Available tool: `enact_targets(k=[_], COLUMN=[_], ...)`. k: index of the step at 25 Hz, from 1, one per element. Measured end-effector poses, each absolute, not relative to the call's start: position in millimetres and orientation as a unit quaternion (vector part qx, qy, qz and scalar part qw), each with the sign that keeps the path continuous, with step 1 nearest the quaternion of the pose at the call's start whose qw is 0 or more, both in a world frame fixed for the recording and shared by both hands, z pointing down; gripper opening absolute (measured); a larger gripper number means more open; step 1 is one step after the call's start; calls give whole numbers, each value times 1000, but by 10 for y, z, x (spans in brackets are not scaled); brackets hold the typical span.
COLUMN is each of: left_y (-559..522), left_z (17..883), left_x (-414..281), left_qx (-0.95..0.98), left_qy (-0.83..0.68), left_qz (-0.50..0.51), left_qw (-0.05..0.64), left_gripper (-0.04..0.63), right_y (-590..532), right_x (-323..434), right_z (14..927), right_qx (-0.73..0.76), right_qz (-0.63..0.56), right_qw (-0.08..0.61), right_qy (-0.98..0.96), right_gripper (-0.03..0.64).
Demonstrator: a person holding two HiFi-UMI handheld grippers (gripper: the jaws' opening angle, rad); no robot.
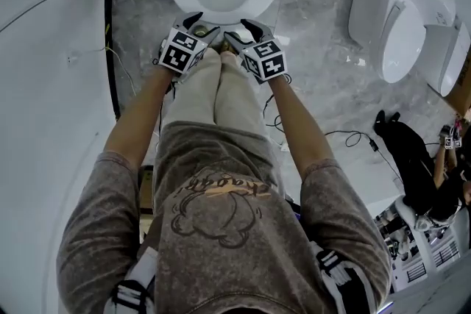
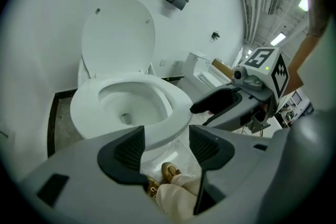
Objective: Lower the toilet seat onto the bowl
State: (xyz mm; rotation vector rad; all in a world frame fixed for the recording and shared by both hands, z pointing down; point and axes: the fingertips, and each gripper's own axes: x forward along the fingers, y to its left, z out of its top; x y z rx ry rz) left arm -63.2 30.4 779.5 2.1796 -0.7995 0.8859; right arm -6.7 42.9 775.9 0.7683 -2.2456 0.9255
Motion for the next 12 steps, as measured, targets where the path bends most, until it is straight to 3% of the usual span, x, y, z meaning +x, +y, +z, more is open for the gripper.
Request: enact_targets(k=[12], left_y=[504], left_z=[8970], left_x=[-653], left_qx=[807], left_qy=[-298], left_qz=[344], left_qw=[376], left_gripper=[263], right_y=[519], right_x=[-158], right_z=[8919], right_qx=[301], right_qz=[413], right_qw=[289], right_qy=[-809], right_gripper=[266])
